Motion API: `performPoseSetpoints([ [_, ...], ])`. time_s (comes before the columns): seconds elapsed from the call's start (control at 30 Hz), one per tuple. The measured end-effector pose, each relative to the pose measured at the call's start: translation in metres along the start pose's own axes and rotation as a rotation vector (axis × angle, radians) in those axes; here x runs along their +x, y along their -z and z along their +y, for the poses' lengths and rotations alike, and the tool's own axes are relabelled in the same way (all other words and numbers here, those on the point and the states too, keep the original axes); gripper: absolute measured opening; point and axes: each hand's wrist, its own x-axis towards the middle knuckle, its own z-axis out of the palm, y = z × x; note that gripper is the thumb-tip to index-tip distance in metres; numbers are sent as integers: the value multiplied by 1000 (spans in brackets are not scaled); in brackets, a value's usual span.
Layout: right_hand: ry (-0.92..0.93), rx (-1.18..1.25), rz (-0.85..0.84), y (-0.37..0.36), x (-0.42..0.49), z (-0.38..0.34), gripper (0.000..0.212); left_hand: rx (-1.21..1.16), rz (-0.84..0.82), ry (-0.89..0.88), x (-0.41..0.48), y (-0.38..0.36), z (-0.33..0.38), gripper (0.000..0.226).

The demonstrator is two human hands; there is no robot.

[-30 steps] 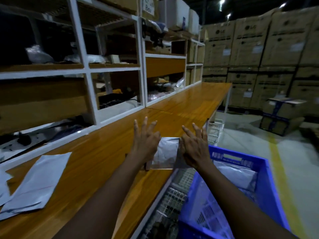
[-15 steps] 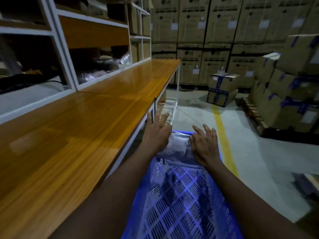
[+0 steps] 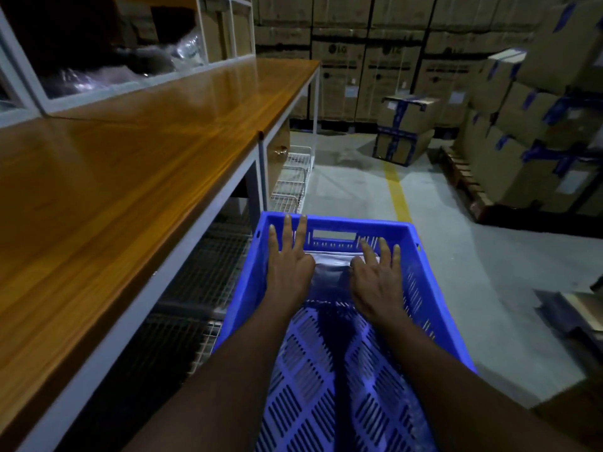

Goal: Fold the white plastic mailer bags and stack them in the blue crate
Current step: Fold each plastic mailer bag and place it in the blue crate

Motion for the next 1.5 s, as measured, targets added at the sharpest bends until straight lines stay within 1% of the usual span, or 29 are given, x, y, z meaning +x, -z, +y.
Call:
performPoseSetpoints([
  [0.03,-16,-2,18,-5,-1,0,19,3,9,6,4,-6,3,18],
  [0.1,-21,21,59,-15,-8,-1,27,21,30,21,12,-18,6,20],
  [0.17,17,35,63,-23,-17,-5,30,45,86,50,17,-28,6,17],
  [0.23,38,24,4,-32,-27,-8,28,101,113,54,20,-33,4,10],
  [0.27,34,16,-28,-35,-31,-8,28,116,144,49,21,-36,3,11],
  [0.37,9,-30,-105,-42,-39,-6,40,116,266,31,23,-45,2,9],
  [0.4,2,-45,-133,-42,-40,-6,45,114,267,30,22,-46,2,9],
  [0.47,-4,-58,-185,-37,-39,-6,52,103,207,18,17,-44,3,14],
  [0.53,-20,-65,-221,-27,-34,-7,54,97,144,2,10,-37,3,20],
  [0.63,-47,-63,-254,-5,-24,-11,55,103,134,9,-5,-18,2,25],
  [0.67,-50,-64,-260,5,-22,-12,56,103,127,5,-10,-9,2,29],
  [0.73,-40,-65,-253,27,-17,-14,61,95,82,-10,-22,15,0,44],
  [0.8,-39,-55,-227,55,-13,-18,60,111,43,-13,-35,49,-1,61],
  [0.87,-41,-42,-190,87,-8,-25,56,118,43,-10,-49,84,-4,69],
  [0.97,-15,-3,-133,139,0,-41,56,97,115,10,-75,140,-18,72],
  [1.1,36,78,-54,211,1,-78,56,140,102,88,-127,205,-48,73],
  [1.23,125,219,-6,276,-12,-135,56,108,110,149,-199,245,-87,74],
  [1.4,264,367,-72,345,-40,-222,60,179,179,307,-301,279,-139,76],
  [1.5,366,450,-78,378,-58,-282,67,225,160,451,-359,303,-168,78],
])
